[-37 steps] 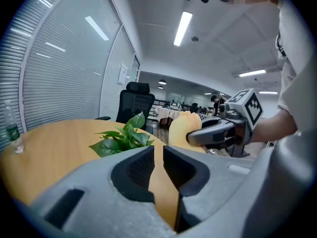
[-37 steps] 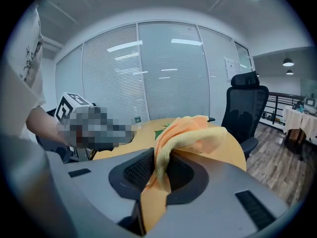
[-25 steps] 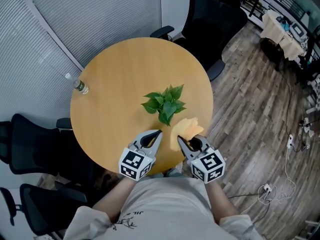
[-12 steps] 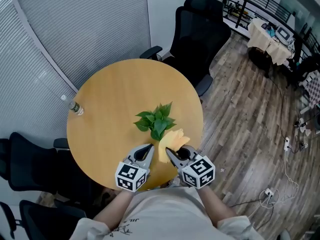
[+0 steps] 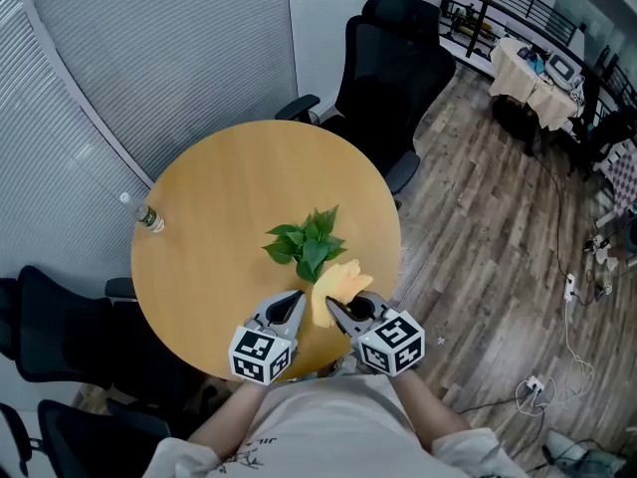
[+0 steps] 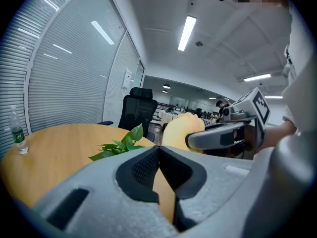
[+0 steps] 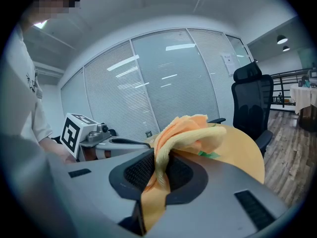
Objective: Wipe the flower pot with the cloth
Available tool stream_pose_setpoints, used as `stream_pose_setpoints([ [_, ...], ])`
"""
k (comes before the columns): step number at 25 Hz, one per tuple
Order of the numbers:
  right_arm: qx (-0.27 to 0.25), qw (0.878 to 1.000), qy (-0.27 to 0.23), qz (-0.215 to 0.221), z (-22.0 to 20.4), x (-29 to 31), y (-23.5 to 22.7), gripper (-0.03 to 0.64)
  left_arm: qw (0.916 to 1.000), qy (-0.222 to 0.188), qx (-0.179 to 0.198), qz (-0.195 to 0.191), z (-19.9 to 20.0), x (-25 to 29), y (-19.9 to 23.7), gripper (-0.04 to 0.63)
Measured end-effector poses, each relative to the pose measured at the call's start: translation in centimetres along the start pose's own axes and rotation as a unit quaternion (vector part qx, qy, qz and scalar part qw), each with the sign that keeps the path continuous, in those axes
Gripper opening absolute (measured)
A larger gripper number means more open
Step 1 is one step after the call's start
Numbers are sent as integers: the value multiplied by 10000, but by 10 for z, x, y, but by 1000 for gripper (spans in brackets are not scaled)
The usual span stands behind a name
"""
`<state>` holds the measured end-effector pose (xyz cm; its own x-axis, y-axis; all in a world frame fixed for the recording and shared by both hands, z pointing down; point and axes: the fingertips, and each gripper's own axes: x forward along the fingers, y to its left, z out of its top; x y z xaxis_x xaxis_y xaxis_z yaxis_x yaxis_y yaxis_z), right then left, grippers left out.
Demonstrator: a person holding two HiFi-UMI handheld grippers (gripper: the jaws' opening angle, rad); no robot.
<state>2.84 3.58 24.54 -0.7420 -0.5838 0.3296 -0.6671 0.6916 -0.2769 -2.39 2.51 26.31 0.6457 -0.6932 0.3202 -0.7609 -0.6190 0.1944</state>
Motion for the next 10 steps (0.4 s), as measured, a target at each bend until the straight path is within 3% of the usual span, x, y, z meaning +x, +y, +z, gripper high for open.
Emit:
stream_pose_setpoints([
  [10, -6, 10000, -64, 25, 0, 1, 6, 58, 10000, -22, -60, 60, -3, -7, 2, 9],
])
